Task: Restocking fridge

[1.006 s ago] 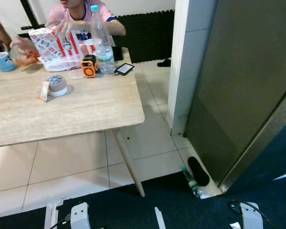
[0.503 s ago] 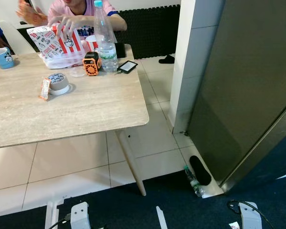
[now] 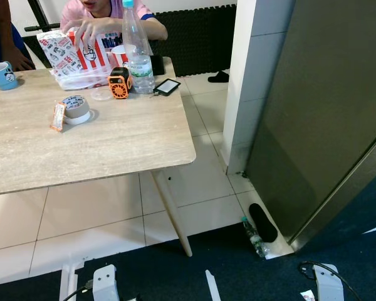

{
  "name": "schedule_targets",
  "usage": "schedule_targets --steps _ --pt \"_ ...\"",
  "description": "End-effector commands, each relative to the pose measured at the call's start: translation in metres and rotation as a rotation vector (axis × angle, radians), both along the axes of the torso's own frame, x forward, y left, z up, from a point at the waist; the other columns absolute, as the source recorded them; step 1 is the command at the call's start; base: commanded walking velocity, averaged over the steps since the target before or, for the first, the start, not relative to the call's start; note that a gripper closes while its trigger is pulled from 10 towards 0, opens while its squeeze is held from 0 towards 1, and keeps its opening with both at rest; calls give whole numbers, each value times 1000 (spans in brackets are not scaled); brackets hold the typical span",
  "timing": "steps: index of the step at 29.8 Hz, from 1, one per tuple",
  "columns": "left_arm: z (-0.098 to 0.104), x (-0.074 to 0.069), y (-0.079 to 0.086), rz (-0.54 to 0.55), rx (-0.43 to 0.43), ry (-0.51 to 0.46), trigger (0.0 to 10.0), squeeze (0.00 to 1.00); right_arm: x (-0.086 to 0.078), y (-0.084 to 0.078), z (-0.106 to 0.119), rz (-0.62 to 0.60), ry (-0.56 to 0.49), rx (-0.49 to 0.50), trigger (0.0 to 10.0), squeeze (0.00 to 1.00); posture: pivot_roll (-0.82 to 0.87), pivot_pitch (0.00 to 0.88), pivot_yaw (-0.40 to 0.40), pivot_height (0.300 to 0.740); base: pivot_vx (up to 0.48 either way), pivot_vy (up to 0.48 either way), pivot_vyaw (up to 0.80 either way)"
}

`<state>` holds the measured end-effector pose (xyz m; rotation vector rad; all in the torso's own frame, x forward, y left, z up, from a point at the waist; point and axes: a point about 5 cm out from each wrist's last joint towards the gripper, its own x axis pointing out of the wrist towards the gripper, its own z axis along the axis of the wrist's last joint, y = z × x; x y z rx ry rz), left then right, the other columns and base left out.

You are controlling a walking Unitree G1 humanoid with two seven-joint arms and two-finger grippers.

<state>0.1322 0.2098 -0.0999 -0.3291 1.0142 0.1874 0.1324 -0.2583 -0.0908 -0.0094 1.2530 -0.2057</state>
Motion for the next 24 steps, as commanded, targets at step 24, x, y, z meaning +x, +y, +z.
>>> schedule_targets --steps 24 --pt "0 -1 1 -8 5 16 10000 0 2 15 -4 -10 -7 14 10000 0 1 0 29 740 0 0 0"
